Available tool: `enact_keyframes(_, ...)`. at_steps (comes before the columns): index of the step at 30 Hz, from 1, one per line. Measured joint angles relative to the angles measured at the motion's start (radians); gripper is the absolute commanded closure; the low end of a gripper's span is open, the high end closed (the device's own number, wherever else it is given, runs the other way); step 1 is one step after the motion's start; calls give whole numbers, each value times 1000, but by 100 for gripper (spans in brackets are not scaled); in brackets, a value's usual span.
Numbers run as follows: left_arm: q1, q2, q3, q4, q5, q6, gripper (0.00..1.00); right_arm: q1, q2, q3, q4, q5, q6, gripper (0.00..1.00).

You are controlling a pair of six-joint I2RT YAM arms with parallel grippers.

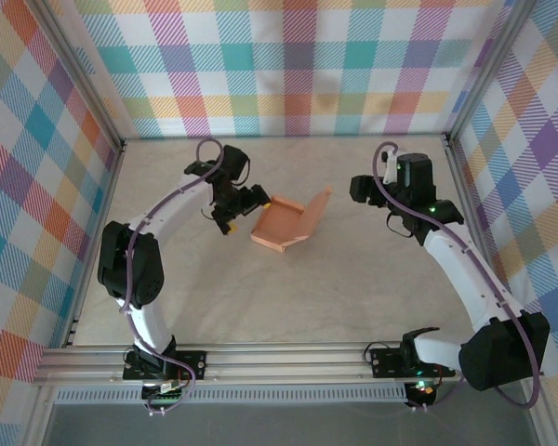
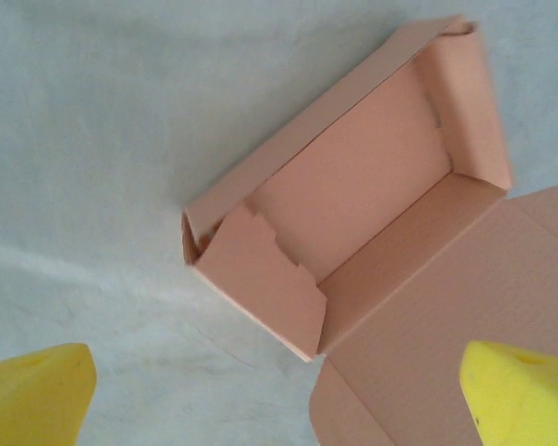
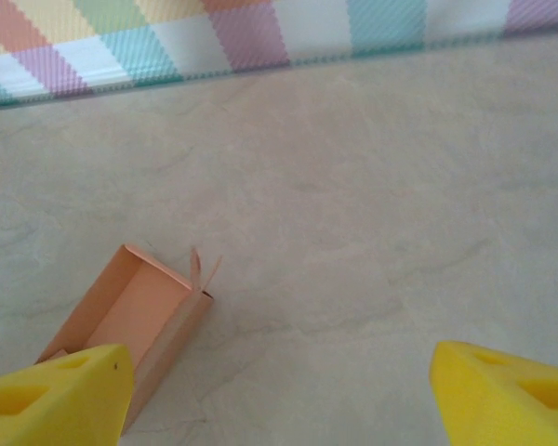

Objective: Fold the paper box

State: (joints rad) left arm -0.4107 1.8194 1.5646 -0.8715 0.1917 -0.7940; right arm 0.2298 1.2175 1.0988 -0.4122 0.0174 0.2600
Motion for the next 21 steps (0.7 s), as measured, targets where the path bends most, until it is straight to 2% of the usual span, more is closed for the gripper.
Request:
enact_keyframes(3, 51, 74, 116, -17, -2, 131, 9, -56, 8, -29, -23, -16, 100, 19)
enact_keyframes(5, 94, 122, 154, -10, 5, 183, 20, -89, 32, -60, -22, -47, 168, 19)
enact_keyframes(9, 151, 209, 156, -5, 31, 221, 45, -104, 121, -139, 28, -146, 290, 22)
enact_keyframes(12, 163, 274, 153, 10, 54, 213, 55, -100, 213, -192, 111, -256, 379, 22)
enact_keyframes(16, 150, 300, 90, 48, 108, 187, 57, -77, 371, -196, 241, -405, 483, 22)
enact_keyframes(21, 119, 277, -50, 124, 136, 138, 60, -35, 521, -113, 313, -510, 546, 22)
